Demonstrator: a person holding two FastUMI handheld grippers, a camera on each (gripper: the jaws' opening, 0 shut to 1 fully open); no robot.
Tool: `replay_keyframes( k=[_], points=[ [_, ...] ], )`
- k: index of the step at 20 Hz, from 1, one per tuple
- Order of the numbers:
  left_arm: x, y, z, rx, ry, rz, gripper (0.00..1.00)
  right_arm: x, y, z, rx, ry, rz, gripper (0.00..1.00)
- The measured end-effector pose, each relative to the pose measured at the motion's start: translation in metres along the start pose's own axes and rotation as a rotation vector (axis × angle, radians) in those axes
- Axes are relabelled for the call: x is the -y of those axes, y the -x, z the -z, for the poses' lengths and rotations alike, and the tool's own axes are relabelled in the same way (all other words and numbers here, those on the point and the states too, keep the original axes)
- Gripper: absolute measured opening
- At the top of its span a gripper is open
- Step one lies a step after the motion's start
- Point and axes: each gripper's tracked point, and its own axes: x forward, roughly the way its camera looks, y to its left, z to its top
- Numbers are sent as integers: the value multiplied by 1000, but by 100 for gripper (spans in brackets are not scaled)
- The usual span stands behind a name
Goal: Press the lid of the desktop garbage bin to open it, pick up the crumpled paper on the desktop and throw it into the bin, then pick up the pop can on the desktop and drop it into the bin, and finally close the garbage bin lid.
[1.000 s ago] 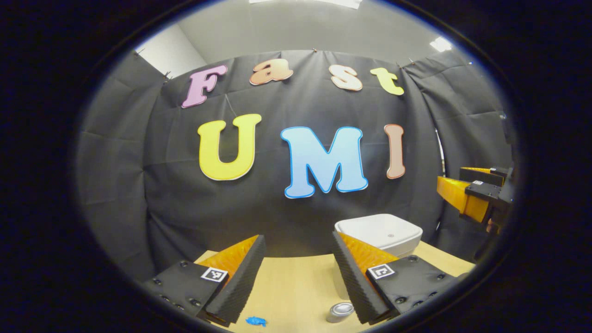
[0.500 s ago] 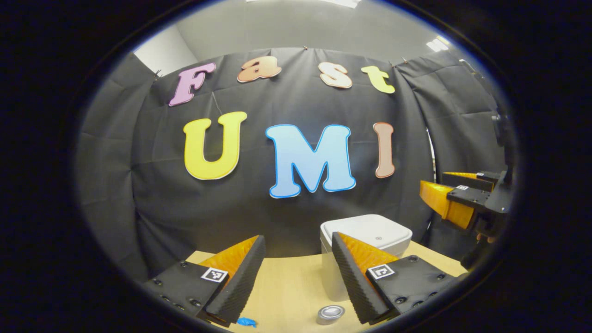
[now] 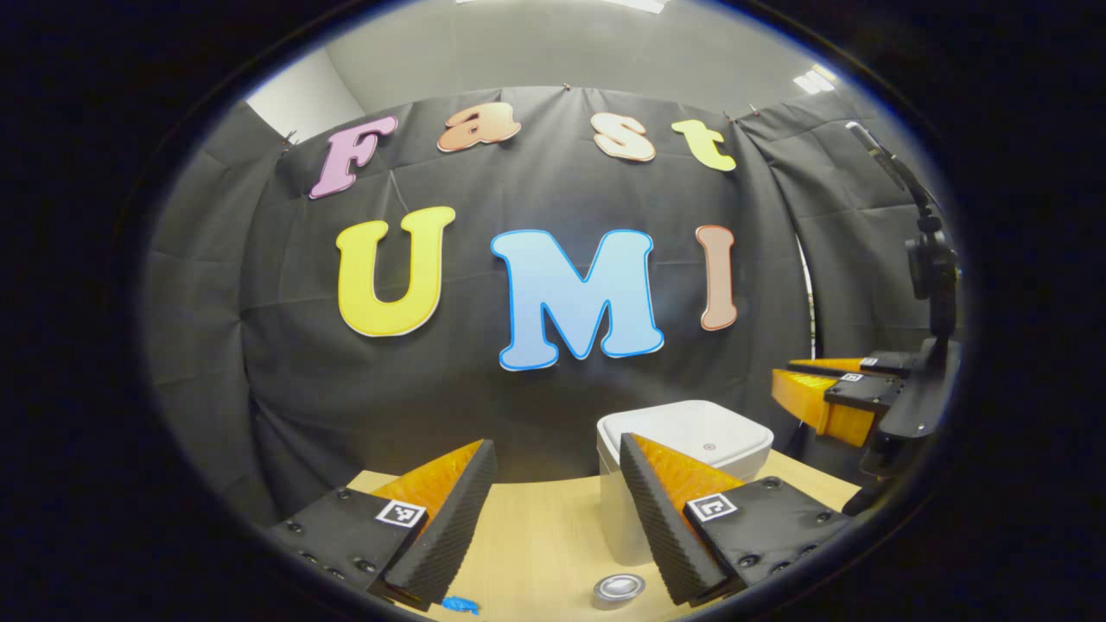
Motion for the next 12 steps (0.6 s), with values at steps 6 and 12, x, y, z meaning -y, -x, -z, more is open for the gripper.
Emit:
replay_keyframes(
  k=[6,12],
  points=[
    [-5,1,2,-4,4,-7,96,-9,-3,5,-22,-2,-43,13],
    [-7,-1,1,-1,1,-12,96,-9,-1,9,-31,16,-10,13]
  ],
)
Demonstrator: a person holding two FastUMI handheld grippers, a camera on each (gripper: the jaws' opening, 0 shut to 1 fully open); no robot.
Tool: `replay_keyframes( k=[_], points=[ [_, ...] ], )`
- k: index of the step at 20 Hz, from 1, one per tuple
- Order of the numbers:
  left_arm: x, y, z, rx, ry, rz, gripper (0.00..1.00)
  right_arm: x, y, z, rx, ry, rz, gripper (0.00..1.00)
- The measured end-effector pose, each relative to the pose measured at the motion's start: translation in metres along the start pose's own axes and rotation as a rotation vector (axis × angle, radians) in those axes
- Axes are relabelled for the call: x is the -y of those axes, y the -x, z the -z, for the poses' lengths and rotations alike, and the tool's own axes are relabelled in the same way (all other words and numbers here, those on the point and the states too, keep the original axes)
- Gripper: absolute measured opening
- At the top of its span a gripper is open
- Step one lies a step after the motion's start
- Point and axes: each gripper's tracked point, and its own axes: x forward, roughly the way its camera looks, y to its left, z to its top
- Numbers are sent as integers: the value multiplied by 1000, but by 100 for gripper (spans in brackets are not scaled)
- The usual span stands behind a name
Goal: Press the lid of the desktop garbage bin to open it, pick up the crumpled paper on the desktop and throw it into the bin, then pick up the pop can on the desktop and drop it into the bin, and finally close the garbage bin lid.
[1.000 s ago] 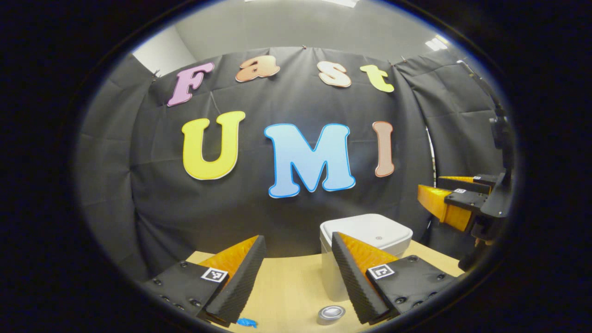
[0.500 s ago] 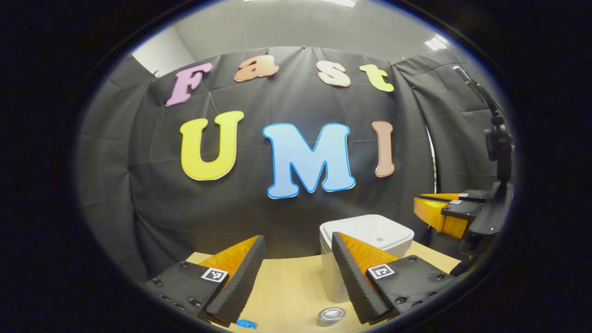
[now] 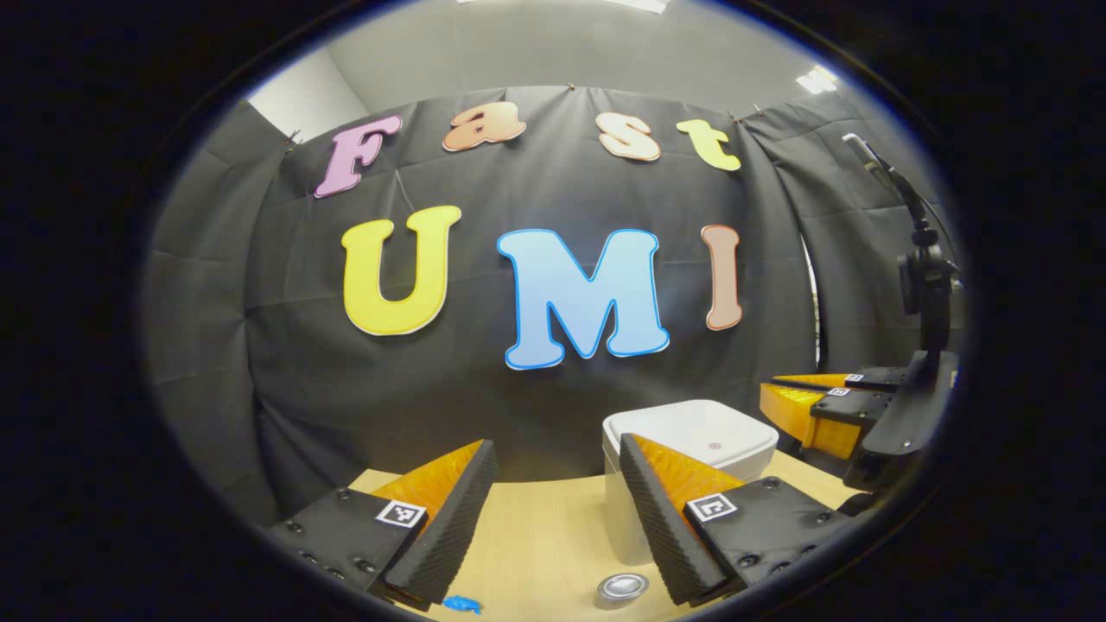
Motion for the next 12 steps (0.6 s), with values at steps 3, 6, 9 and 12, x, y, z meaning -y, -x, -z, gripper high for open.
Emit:
replay_keyframes(
  k=[3,6,9,12],
  points=[
    [-3,0,1,1,-2,-6,97,1,-14,2,3,-45,-6,1],
    [-8,-2,3,-3,-1,-12,97,1,-24,11,-21,-54,-8,1],
    [-13,-4,5,-5,-2,-19,96,-3,-36,21,-47,-54,-25,1],
    [-18,-6,8,-9,-3,-27,96,-10,-49,37,-86,-61,-44,1]
  ],
)
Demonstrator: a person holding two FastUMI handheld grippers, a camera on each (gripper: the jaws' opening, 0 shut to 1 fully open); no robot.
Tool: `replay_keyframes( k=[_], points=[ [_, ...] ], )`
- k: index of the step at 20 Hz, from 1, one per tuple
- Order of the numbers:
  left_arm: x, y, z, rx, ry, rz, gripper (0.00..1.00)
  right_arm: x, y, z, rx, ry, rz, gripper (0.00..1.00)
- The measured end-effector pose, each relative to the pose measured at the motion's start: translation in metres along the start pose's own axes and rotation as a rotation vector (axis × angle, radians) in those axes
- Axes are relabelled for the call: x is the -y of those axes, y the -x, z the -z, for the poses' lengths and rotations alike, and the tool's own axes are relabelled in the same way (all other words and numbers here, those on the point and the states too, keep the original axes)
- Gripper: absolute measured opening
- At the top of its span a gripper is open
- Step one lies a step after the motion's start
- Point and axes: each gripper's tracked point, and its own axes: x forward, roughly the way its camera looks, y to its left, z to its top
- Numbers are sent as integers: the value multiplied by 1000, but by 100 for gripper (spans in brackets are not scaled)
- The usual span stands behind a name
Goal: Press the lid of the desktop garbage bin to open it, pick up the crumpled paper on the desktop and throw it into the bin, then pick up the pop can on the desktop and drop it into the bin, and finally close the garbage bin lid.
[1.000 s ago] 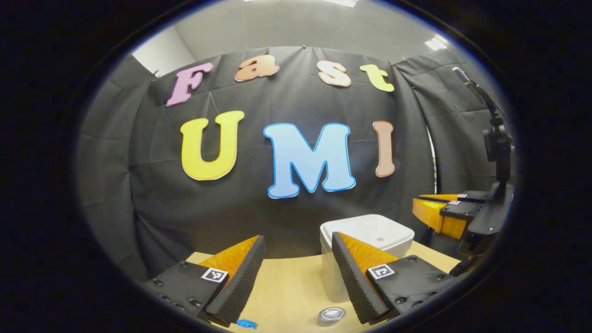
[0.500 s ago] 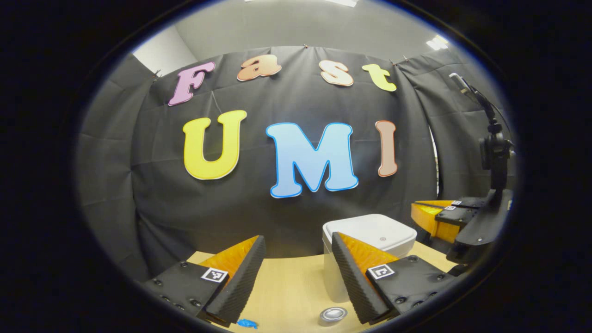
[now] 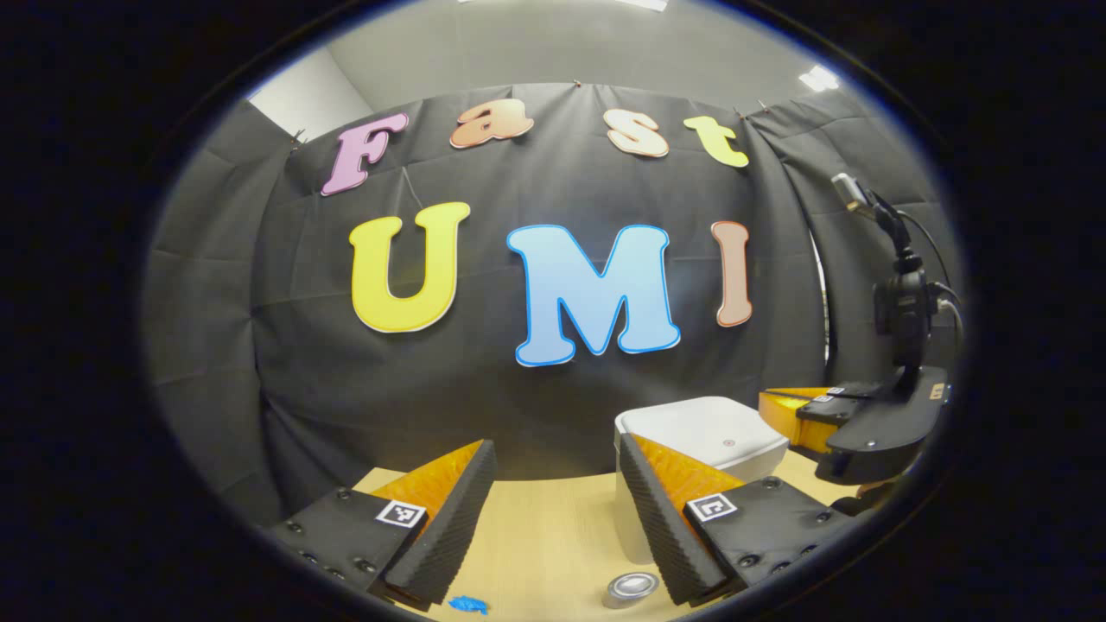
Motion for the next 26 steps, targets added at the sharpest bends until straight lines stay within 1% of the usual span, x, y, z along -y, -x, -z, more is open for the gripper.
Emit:
replay_keyframes(
  k=[5,10,14,18,19,21,22,23,26],
  points=[
    [-12,-3,5,-11,-1,-23,96,-4,-19,21,-58,6,-16,1],
    [-19,-5,9,-19,1,-43,96,-10,-27,37,-98,0,-31,1],
    [-20,-8,13,-30,12,-47,96,-9,-29,37,-99,-6,-33,1],
    [-20,-9,17,-41,27,-45,97,-10,-28,40,-104,24,-34,1],
    [-20,-8,17,-42,29,-45,94,-10,-28,40,-101,23,-36,1],
    [-20,-7,17,-43,31,-46,94,-10,-28,41,-102,14,-36,1],
    [-21,-7,17,-43,31,-48,97,-11,-28,41,-103,13,-35,1],
    [-21,-5,17,-42,33,-48,94,-10,-27,42,-97,17,-33,1],
    [-22,-3,17,-42,38,-49,94,-8,-28,43,-94,29,-24,1]
  ],
)
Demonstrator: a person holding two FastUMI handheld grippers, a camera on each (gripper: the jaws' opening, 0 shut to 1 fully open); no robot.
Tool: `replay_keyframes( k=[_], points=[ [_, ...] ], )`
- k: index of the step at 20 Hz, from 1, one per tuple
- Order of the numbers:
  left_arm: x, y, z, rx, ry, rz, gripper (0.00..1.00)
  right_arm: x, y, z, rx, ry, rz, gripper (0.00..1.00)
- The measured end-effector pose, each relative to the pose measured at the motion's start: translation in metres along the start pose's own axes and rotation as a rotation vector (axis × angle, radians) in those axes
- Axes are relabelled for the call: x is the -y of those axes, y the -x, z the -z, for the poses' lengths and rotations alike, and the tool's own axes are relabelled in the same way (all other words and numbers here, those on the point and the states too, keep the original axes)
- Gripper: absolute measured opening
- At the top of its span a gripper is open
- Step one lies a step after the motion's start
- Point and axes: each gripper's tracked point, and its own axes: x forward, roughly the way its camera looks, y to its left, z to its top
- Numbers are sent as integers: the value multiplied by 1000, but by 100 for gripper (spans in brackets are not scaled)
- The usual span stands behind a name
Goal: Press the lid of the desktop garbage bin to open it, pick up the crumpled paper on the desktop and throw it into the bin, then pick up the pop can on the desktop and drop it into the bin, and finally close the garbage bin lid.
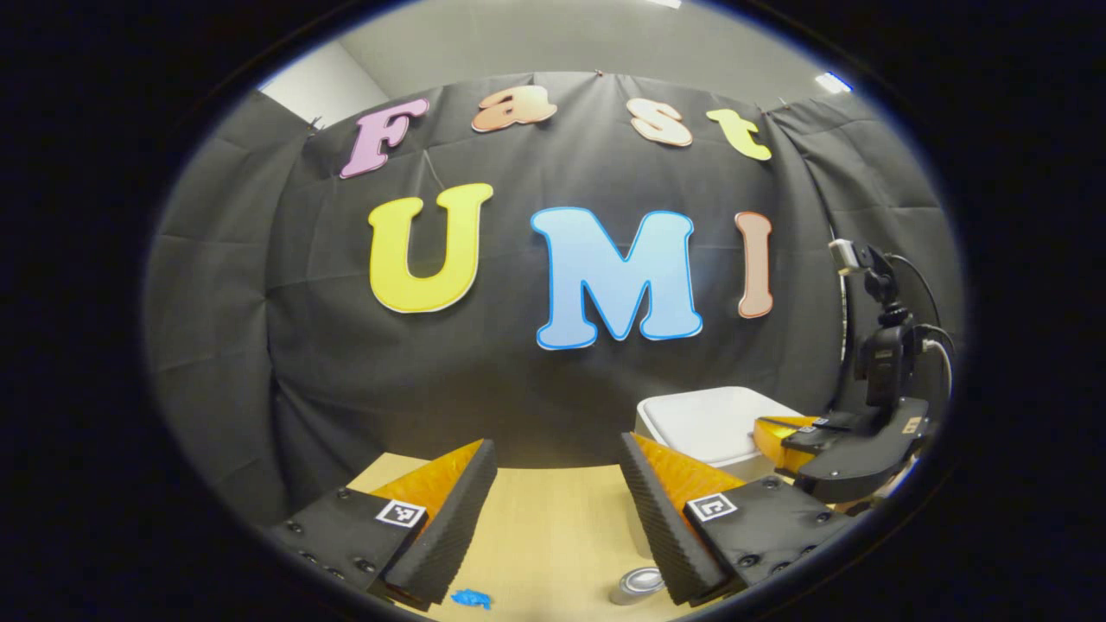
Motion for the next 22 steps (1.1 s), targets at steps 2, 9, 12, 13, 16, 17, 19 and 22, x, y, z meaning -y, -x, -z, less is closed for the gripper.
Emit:
replay_keyframes(
  k=[2,9,12,13,16,17,19,22],
  points=[
    [-2,2,0,2,5,-1,94,-1,0,0,1,-33,-6,1],
    [-12,11,-2,7,7,-20,96,-1,5,-12,37,-92,-19,1],
    [-26,9,8,-9,22,-36,96,2,11,-30,80,-92,-6,1],
    [-32,7,13,-17,32,-41,96,3,15,-40,104,-88,-3,1],
    [-52,1,27,-33,62,-62,96,4,24,-62,157,-103,0,1],
    [-59,-1,32,-39,67,-70,97,4,27,-66,166,-113,1,0],
    [-72,-5,43,-53,78,-77,95,4,30,-70,177,-110,5,1],
    [-89,-9,56,-68,92,-89,97,4,34,-67,177,-84,10,1]
  ],
)
